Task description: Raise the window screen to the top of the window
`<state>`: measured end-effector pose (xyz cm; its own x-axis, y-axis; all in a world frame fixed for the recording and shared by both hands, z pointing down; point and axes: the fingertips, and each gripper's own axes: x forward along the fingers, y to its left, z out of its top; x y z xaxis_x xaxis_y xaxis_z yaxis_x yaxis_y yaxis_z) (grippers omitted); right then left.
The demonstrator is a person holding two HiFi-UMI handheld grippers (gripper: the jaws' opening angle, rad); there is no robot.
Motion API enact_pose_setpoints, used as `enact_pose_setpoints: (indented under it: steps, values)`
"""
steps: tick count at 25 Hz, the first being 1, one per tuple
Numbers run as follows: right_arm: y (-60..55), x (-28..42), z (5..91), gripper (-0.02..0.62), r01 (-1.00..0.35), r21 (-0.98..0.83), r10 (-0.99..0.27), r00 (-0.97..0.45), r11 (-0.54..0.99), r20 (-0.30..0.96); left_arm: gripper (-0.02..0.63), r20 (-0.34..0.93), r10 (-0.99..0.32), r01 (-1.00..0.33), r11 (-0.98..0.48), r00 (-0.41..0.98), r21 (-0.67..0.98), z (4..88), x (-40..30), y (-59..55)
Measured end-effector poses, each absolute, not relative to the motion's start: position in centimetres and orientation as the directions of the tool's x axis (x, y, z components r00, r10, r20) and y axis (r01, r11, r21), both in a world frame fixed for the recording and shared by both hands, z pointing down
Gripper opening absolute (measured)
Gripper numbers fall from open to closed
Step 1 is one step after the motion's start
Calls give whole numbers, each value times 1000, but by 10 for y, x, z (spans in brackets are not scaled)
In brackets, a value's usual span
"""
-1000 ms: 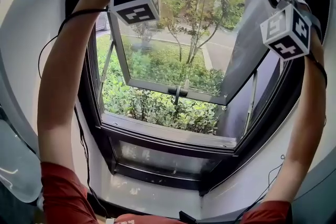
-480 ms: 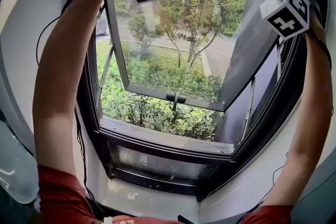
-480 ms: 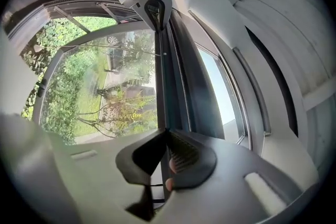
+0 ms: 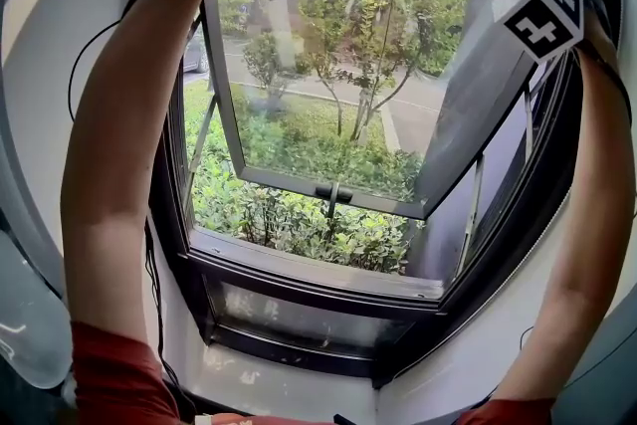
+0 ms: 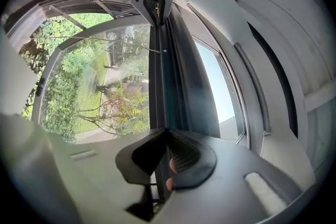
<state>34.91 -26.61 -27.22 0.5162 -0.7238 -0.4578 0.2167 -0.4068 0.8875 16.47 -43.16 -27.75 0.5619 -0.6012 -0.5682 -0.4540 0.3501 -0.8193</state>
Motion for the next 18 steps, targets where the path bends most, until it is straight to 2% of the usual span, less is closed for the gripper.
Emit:
enact_pose_setpoints:
  steps: [8,13,18]
  values:
    - [-262,350,-274,46,207,865,-713,497,-456,-495,49,-584,-596,-470,357,551,-807,-278,162,-427]
    - [-260,349,-269,116,179,866,-719,492,-467,-490,64,-577,-607,-472,346,546,-811,-271,159,-431]
    - [-257,353,-259,142,127,859,-730,474,-496,-492,88,-582,-580,-504,312,570,-805,-263,156,-423]
